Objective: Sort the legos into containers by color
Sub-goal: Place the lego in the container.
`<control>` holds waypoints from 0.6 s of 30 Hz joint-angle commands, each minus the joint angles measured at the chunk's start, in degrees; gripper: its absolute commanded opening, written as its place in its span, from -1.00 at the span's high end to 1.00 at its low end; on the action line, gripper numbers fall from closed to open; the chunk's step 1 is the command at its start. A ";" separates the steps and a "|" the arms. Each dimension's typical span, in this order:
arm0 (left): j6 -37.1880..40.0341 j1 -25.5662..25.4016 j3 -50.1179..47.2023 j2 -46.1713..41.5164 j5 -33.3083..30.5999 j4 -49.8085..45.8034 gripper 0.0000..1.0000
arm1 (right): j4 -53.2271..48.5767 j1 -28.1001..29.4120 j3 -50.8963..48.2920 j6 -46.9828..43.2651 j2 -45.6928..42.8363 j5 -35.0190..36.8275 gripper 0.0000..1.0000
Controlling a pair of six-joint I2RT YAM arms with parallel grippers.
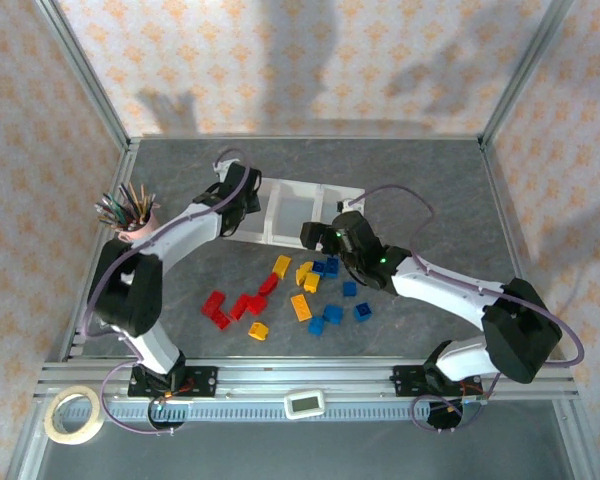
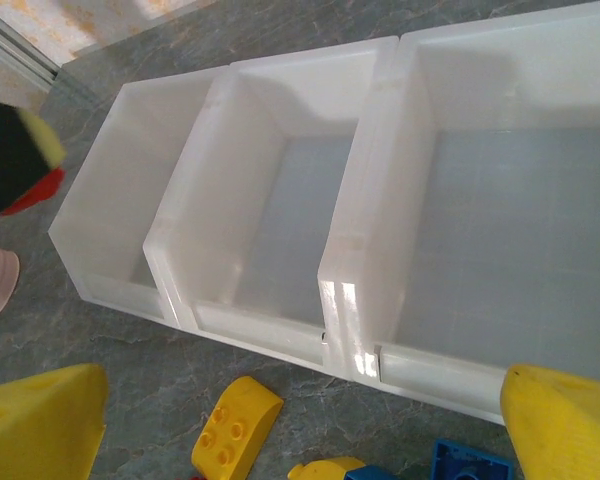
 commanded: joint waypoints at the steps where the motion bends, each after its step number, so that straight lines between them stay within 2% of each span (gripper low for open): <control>1: 3.31 1.38 4.90 5.29 1.45 -1.84 0.52 | 1.98 -0.37 1.21 -1.21 0.08 2.22 -1.00; 4: 4.69 1.34 6.64 7.68 2.42 -1.67 0.38 | 2.60 -0.37 0.66 -1.51 -0.29 2.20 -1.00; 10: 5.40 1.38 6.63 8.22 2.05 -1.20 -0.08 | 3.06 -0.46 0.66 -2.50 -0.74 2.16 -1.00; 13: 5.63 1.46 7.21 7.94 2.55 -1.90 -0.17 | 2.97 -0.47 1.06 -3.22 -0.73 1.63 -1.00; 18: 5.02 1.28 5.86 3.26 4.95 -3.29 -0.19 | 1.52 -0.42 1.73 -4.38 -1.08 0.25 -1.00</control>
